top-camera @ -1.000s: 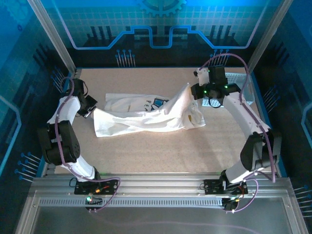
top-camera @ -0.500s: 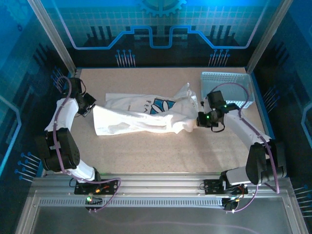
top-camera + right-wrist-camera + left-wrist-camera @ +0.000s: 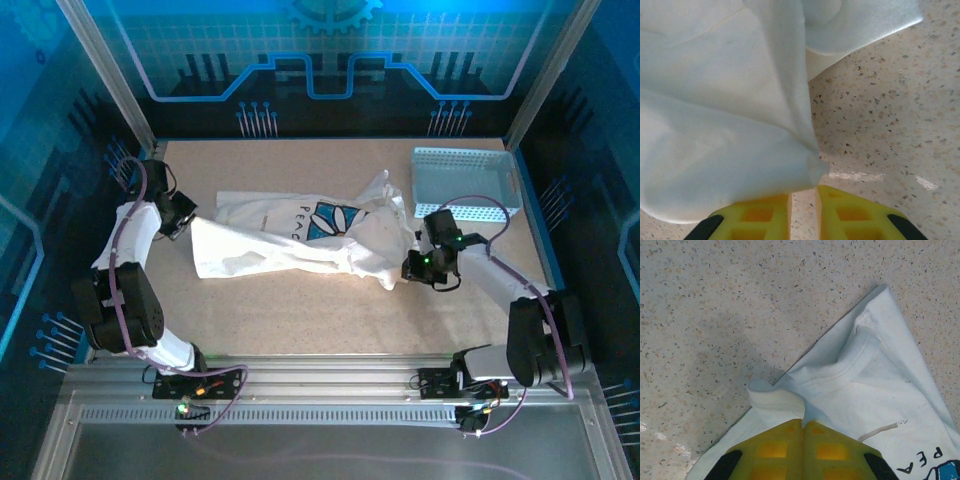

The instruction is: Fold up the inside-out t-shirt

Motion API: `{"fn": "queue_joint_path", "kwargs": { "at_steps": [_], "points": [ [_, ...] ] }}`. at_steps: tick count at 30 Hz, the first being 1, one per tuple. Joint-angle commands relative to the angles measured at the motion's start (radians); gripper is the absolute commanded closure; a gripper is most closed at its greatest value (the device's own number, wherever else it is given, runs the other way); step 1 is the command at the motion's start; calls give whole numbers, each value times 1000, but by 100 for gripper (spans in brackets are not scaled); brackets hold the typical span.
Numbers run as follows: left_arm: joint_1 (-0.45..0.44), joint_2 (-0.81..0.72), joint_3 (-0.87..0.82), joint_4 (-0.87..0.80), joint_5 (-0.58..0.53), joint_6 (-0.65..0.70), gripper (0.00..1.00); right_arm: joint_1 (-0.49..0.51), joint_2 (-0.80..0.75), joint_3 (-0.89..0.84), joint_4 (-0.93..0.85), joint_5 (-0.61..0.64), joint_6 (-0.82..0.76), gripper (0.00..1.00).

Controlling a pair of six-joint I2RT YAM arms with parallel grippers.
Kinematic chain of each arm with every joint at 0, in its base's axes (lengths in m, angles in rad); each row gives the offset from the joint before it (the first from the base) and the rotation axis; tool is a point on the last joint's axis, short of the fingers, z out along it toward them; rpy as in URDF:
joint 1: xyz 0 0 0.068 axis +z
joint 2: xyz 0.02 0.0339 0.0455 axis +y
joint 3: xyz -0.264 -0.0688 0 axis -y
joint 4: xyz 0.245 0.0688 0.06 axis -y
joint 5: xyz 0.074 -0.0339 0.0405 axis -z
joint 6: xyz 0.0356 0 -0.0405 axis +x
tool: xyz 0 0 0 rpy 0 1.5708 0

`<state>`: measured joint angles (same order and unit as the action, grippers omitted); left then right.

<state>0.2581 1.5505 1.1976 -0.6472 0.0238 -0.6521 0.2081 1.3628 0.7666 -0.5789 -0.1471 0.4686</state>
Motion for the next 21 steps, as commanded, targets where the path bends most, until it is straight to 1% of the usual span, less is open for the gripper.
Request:
{"fn": "queue_joint_path", "kwargs": {
  "at_steps": [1, 4, 10, 15, 19, 21],
  "points": [
    [10, -5, -4, -12, 9, 11, 100, -10, 28, -22, 40, -36, 30, 75],
    [10, -6, -4, -11, 8, 12, 100, -9, 26, -45, 62, -15, 33, 68],
    [10, -3, 0, -8, 14, 7, 100, -5, 101, -21, 83, 39, 12, 62],
    [11, -8, -2, -9, 15, 7, 100, 16, 170, 32, 69, 139, 15, 59],
    [11, -9, -3, -7, 18, 8, 100, 50, 236, 72, 74, 150, 18, 59],
    [10, -9, -4, -8, 19, 7, 100, 81, 255, 96, 63, 191, 21, 59]
  ]
}}
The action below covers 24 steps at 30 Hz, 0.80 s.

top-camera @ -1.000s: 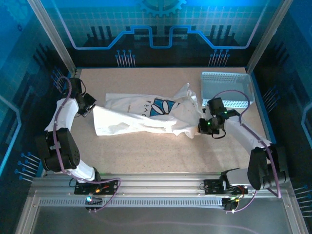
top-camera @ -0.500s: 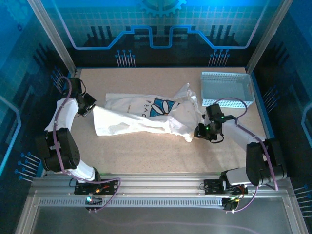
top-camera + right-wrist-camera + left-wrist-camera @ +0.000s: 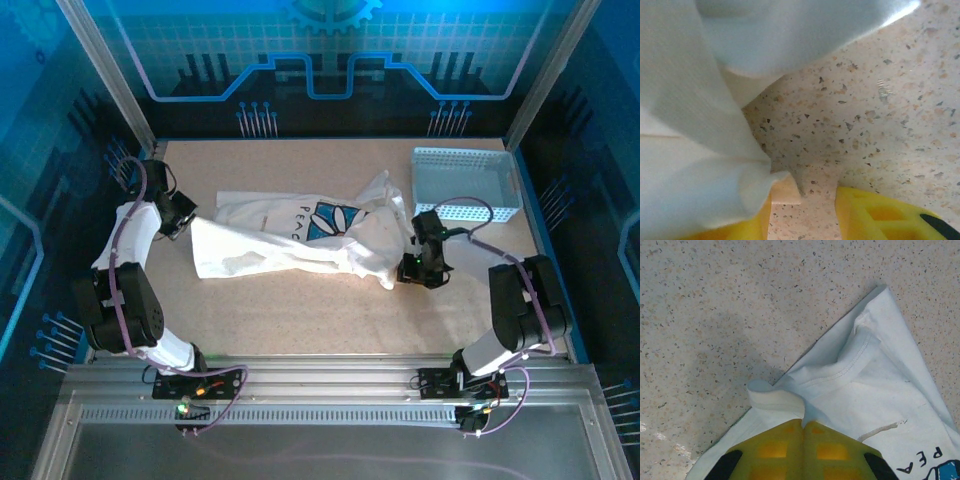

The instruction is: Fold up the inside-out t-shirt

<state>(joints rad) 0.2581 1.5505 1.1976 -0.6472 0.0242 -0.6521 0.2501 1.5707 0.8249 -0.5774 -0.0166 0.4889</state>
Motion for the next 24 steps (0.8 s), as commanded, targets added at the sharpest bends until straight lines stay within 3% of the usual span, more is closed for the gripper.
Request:
{"fn": "queue_joint_path", "kwargs": {
  "at_steps": [1, 10, 18, 21, 24],
  "points": [
    [11, -10, -5, -6, 19, 8, 100, 52, 57, 47, 55, 79, 2, 59],
    [11, -11, -2, -8, 15, 12, 100, 182, 101, 153, -22, 248, 20, 63],
    [11, -10, 1, -12, 14, 16, 100, 215, 92, 191, -94, 346, 32, 65],
    [12, -12, 6, -15, 12, 18, 100, 214, 2, 132, -45, 305, 30, 67],
    [12, -12, 8, -14, 10, 16, 100, 183, -90, 61, 56, 171, 27, 66]
  ]
}}
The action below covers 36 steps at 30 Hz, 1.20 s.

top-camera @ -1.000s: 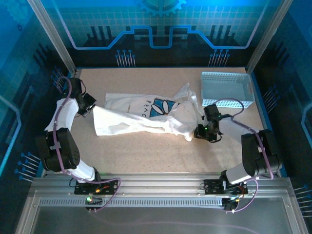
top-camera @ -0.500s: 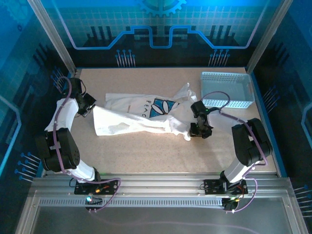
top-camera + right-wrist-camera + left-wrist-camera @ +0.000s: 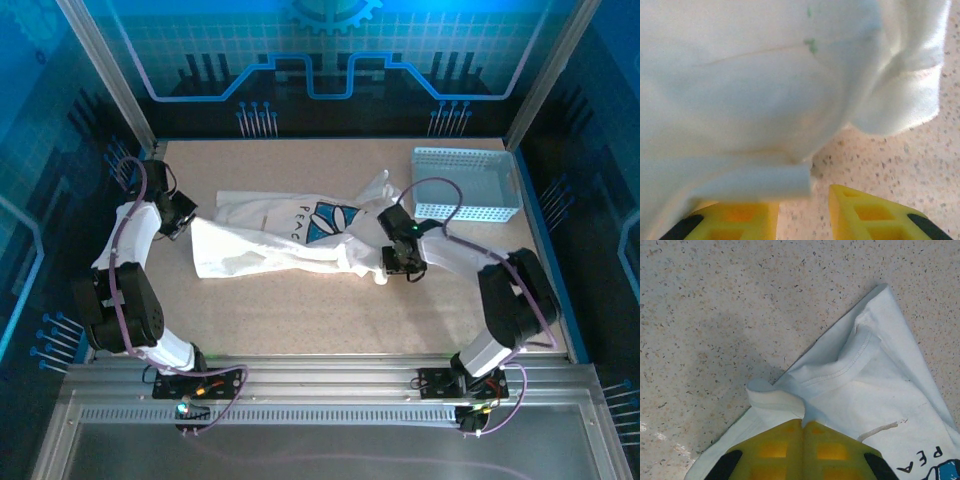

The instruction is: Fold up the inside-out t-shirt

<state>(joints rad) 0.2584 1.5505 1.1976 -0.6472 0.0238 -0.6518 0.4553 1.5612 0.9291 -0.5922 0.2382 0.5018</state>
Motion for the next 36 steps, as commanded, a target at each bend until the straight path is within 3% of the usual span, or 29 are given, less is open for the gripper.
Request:
{"fn": "queue_joint_path", "kwargs": {
  "at_steps": [1, 4, 15, 20, 31, 36],
  "points": [
    [12, -12, 7, -13, 12, 13, 100, -41, -107, -95, 125, -147, 11, 65],
    [12, -10, 8, -10, 18, 12, 100, -75, -136, -146, 206, -244, 5, 60],
    [12, -12, 5, -12, 17, 12, 100, -60, 28, -75, 118, -132, 20, 43],
    [12, -7, 8, -12, 18, 12, 100, -46, 73, -63, 139, -149, 24, 54],
    [12, -12, 6, -12, 22, 11, 100, 9, 189, 59, -12, 32, 53, 72],
    [12, -13, 9, -15, 22, 16, 100, 9, 153, 55, 0, 41, 54, 95]
  ]
}}
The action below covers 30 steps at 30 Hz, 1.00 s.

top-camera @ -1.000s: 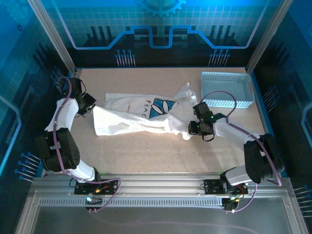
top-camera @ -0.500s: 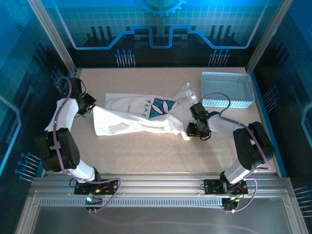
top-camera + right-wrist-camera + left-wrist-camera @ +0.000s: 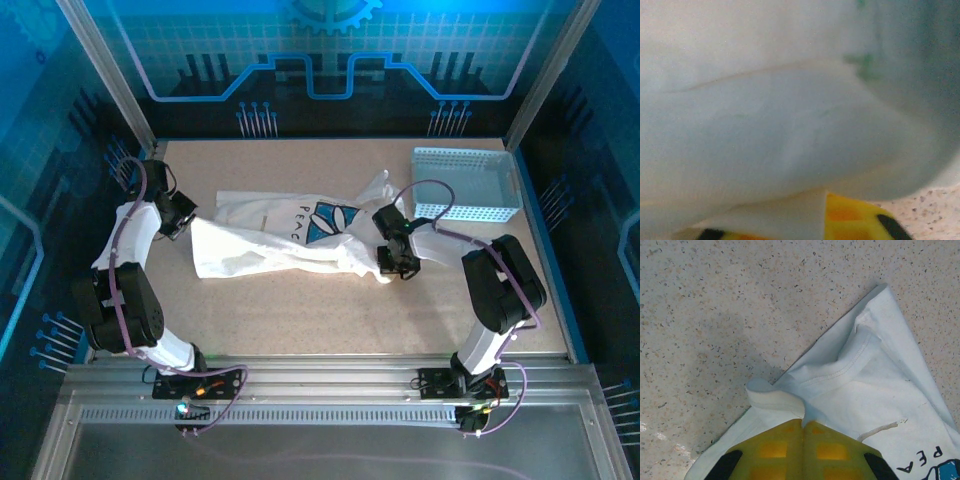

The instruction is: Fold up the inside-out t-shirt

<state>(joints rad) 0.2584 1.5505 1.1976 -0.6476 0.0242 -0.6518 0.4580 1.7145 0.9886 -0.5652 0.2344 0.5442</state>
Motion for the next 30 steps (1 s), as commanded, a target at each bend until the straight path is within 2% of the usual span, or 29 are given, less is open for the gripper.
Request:
{"fn": "queue_joint_path", "kwargs": {
  "at_steps": [1, 5, 8, 11, 14, 22, 30],
  "points": [
    [12, -15, 12, -18, 22, 17, 100, 5, -22, -6, -34, 47, 10, 100],
    [13, -39, 17, -22, 22, 18, 100, -6, -205, -17, -88, 77, -6, 100],
    [15, -98, 17, -20, 21, 17, 100, -31, -426, 3, -156, 39, -45, 100],
    [15, -189, 24, -18, 34, 13, 100, -67, -626, 96, -246, -36, -71, 100],
    [15, -298, 47, -25, 54, 0, 100, -118, -735, 247, -337, -111, -75, 100],
    [16, -553, 209, -65, 83, -20, 100, -171, -743, 793, -518, -191, -102, 100],
    [18, -677, 448, -123, 77, -37, 100, -172, -582, 1422, -672, -263, -125, 100]
  ]
}}
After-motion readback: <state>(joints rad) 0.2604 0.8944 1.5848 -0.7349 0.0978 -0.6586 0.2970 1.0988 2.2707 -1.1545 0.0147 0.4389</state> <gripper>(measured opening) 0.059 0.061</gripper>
